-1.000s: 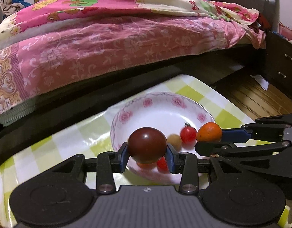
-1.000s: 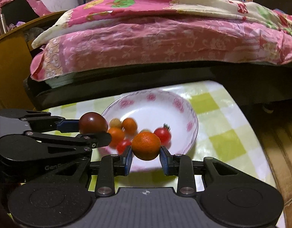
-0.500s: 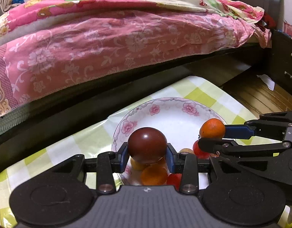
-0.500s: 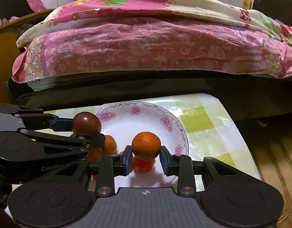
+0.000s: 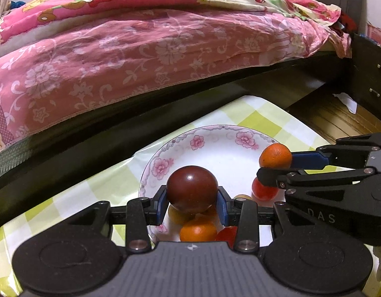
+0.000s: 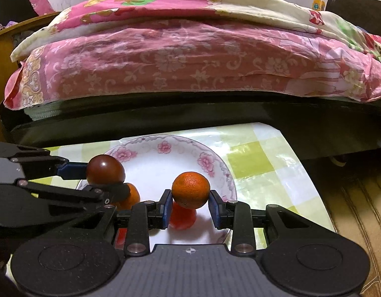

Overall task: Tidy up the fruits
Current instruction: 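Lower both fruits into the plate and open both tools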

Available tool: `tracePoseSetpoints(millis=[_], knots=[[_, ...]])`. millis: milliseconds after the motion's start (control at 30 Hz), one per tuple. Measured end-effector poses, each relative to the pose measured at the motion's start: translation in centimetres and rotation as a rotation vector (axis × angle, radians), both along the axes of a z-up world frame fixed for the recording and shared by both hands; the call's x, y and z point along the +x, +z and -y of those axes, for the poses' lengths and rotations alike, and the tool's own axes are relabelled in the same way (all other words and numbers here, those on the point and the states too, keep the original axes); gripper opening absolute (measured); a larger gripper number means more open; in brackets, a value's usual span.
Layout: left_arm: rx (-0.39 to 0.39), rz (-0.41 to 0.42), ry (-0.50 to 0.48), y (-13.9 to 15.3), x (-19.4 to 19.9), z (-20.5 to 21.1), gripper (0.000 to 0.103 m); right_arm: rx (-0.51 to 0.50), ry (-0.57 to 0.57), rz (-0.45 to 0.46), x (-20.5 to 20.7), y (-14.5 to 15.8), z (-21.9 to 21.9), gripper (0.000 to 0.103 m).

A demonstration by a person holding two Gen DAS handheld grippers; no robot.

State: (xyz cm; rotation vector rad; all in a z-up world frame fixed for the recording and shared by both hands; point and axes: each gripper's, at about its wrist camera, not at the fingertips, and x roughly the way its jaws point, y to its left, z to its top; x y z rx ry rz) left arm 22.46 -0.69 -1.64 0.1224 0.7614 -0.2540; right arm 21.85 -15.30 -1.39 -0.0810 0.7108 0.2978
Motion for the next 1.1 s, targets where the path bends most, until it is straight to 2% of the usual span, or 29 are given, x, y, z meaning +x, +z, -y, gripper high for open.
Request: tracePoseSetpoints(millis=[1100], knots=[[0.025, 0.001, 0.003, 0.33, -0.13, 0.19, 0.048, 0.043, -0.007, 0.0, 0.0, 0.17, 0.24, 0.032]])
